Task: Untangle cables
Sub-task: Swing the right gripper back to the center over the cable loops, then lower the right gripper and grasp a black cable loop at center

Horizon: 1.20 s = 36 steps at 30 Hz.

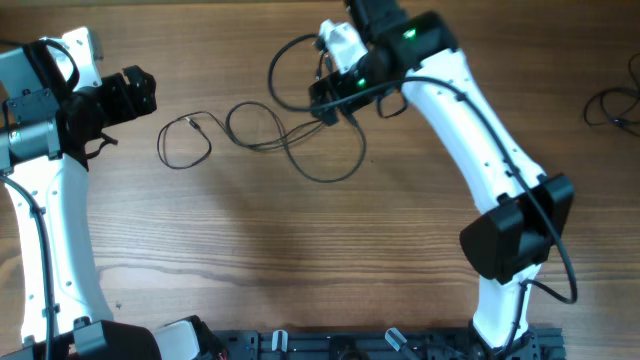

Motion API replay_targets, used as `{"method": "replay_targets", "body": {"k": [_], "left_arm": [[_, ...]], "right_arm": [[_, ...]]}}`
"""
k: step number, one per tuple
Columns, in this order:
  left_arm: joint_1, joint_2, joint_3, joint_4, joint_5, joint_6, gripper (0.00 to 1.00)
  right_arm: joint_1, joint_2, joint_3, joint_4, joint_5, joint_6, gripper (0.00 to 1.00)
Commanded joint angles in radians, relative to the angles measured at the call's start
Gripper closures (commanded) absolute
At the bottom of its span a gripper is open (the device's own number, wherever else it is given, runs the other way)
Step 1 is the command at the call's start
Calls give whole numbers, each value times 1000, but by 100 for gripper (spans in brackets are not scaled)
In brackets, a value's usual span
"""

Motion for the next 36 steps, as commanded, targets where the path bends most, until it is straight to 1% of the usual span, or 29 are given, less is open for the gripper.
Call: {"method": "replay_targets", "body": {"k": [1, 6, 10, 15, 17, 20, 26, 32, 36], "left_arm": [[1, -14, 18, 0, 91, 2, 9], [1, -12, 18, -1, 107, 29, 9], [1, -11, 18, -11, 191, 108, 9], [5, -8, 18, -10, 190, 108, 8], [6, -7, 18, -5, 187, 109, 7], [9, -7, 18, -4, 188, 153, 7], [41, -4, 18, 3, 203, 152, 6], [40, -4, 18, 2, 237, 153, 6], [40, -4, 18, -1, 251, 152, 6]], "right_arm": [[46, -6, -92, 84, -50, -32, 0], [97, 62, -131, 183, -64, -50, 0], [126, 124, -131, 237, -117, -110, 0], [138, 184, -131, 306, -135, -73, 0], [138, 199, -132, 315, -150, -72, 0], [138, 229, -132, 327, -150, -76, 0], [138, 249, -132, 356, -161, -82, 0], [138, 253, -132, 356, -172, -175, 0], [138, 265, -132, 384, -163, -185, 0]]}}
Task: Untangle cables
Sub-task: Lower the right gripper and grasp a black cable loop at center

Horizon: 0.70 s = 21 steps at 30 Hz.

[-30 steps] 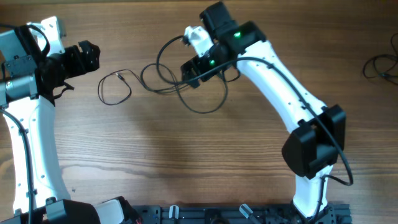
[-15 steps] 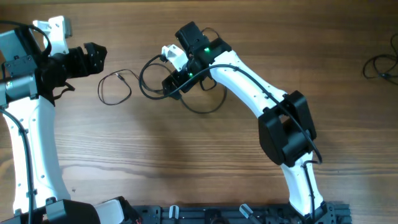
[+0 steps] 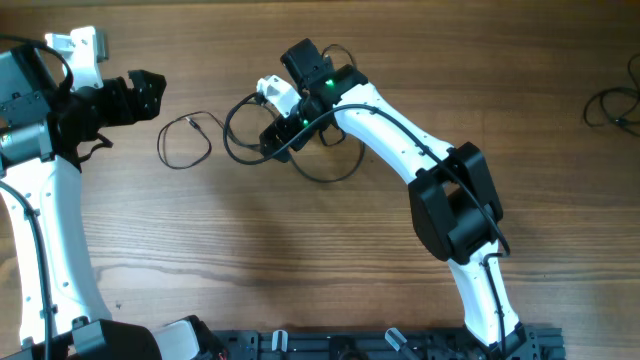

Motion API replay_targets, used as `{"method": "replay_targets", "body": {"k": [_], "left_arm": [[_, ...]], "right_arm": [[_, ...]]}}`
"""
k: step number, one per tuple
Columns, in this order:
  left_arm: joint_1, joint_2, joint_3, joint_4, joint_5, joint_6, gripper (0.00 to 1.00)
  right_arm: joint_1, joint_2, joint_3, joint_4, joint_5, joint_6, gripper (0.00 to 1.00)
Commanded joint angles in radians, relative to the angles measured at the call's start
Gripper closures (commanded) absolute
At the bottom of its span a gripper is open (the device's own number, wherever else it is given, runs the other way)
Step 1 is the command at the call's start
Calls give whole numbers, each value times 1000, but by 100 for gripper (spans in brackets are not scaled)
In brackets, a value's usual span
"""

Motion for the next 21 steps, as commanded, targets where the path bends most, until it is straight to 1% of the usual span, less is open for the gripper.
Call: {"method": "replay_targets", "body": {"k": [1, 7, 21], "left_arm": [[3, -4, 18, -1, 45, 18, 6], [3, -4, 18, -3, 49, 18, 6], [3, -4, 18, -6, 64, 18, 6]], "right_arm": [[0, 49, -6, 34, -23, -50, 0], [0, 91, -6, 108, -24, -38, 0], [0, 118, -7, 110, -23, -45, 1]]}}
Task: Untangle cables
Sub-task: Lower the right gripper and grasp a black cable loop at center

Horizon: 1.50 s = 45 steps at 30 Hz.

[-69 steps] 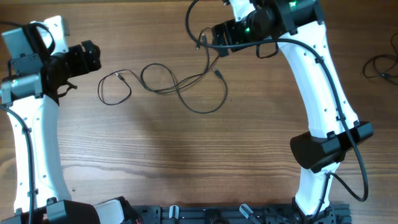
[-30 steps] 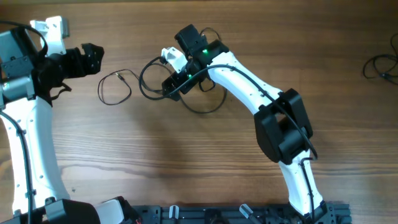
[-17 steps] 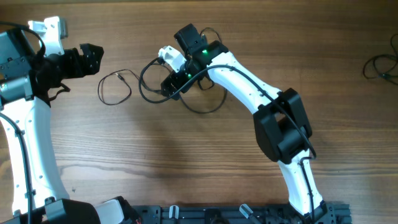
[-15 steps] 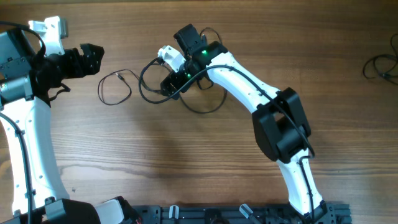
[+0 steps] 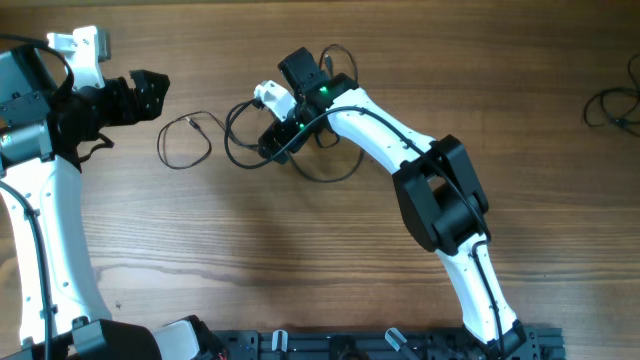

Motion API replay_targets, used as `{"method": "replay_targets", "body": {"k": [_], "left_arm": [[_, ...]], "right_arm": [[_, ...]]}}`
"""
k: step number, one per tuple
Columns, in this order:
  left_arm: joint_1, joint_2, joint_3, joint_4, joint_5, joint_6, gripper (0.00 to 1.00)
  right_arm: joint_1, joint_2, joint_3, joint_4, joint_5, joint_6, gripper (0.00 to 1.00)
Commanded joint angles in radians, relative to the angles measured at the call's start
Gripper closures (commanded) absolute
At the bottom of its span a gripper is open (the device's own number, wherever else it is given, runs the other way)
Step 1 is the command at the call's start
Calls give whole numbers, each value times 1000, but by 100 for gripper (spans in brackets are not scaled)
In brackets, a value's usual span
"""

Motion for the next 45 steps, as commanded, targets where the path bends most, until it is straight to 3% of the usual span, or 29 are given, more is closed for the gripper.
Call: {"method": "replay_targets", "body": {"k": [1, 22, 23, 25, 26, 33, 37, 45], "left_arm": [[3, -4, 18, -6, 21, 16, 6], [3, -4, 18, -6, 50, 16, 6], [3, -4, 18, -6, 50, 16, 5], [3, -4, 18, -6, 50, 16, 5], [3, -4, 18, -6, 50, 16, 5], [3, -4, 18, -6, 58, 16, 5], [3, -4, 18, -6, 61, 16, 5], [3, -4, 18, -6, 72, 16, 5]], "right_arm": [[0, 27, -6, 1, -23, -19, 0], [0, 58, -6, -21, -21, 14, 2], [0, 58, -6, -29, -14, 13, 8], [0, 58, -6, -39, -7, 14, 31], [0, 58, -6, -44, -7, 13, 38], [0, 58, -6, -94, 38, 10, 64], [0, 58, -6, -98, 39, 10, 94], [-6, 54, 1, -95, 120, 91, 96]]}}
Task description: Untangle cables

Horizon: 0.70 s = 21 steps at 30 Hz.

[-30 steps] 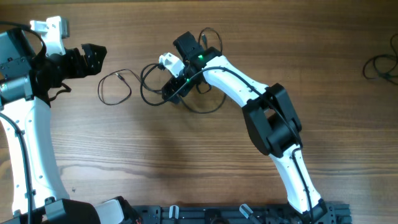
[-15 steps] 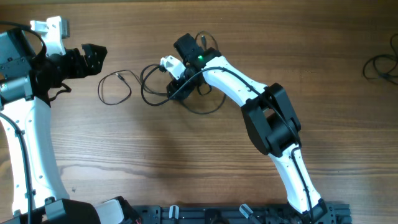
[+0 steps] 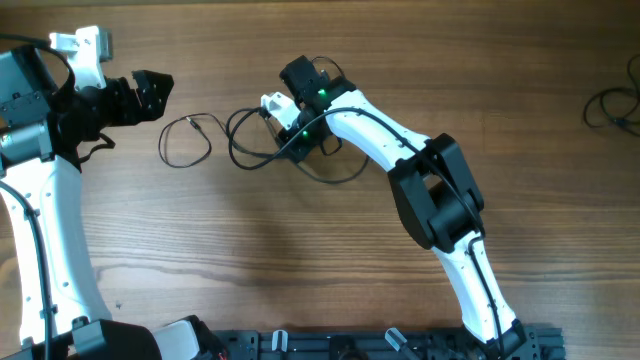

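A thin black cable [image 3: 186, 146] lies in tangled loops across the wood table [image 3: 300, 250], with a small loop at the left, a middle loop [image 3: 248, 150] and a wider loop [image 3: 338, 172] to the right. My right gripper [image 3: 287, 138] points down into the tangle between the middle and right loops. It looks shut on a strand, though the arm hides its fingertips. My left gripper [image 3: 160, 95] hovers open, up and to the left of the small loop, with nothing in it.
A second dark cable [image 3: 612, 106] lies at the table's far right edge. The right arm's white links [image 3: 400, 140] stretch over the table behind the tangle. A black rail [image 3: 380, 345] runs along the front edge.
My right gripper has shifted slightly right and back with the strand. The middle loop has widened toward the gripper. The left arm has hardly moved.
At first my right gripper was at the back middle, holding up a tall cable loop. Then it stood further left and nearer, and the loops had bunched leftward. It stayed there, and now sits a little right. The left gripper edged right and stayed open.
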Motion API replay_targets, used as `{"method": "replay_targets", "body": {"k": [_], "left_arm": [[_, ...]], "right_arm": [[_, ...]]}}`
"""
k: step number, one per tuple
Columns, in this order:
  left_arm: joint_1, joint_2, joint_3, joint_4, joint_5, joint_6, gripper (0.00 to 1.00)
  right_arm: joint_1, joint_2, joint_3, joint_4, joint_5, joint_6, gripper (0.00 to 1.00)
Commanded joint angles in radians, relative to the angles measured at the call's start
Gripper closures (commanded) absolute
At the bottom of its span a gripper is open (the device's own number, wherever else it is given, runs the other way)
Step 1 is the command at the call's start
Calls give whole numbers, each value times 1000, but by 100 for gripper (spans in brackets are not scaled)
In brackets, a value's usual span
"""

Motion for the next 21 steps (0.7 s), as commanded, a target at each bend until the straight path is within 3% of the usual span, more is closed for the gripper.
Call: {"method": "replay_targets", "body": {"k": [1, 6, 7, 10, 21], "left_arm": [[3, -4, 18, -1, 26, 16, 5], [3, -4, 18, -2, 26, 16, 5], [3, -4, 18, -2, 26, 16, 5], [3, -4, 18, -2, 26, 16, 5], [3, -4, 18, -1, 26, 16, 5]], "right_arm": [[-10, 19, 5, -1, 77, 53, 96], [-37, -14, 32, -3, 77, 73, 96], [-42, -18, 34, -6, 71, 75, 92], [-53, -19, 34, -33, 66, 73, 63], [-53, -19, 31, -19, 14, 76, 60]]}}
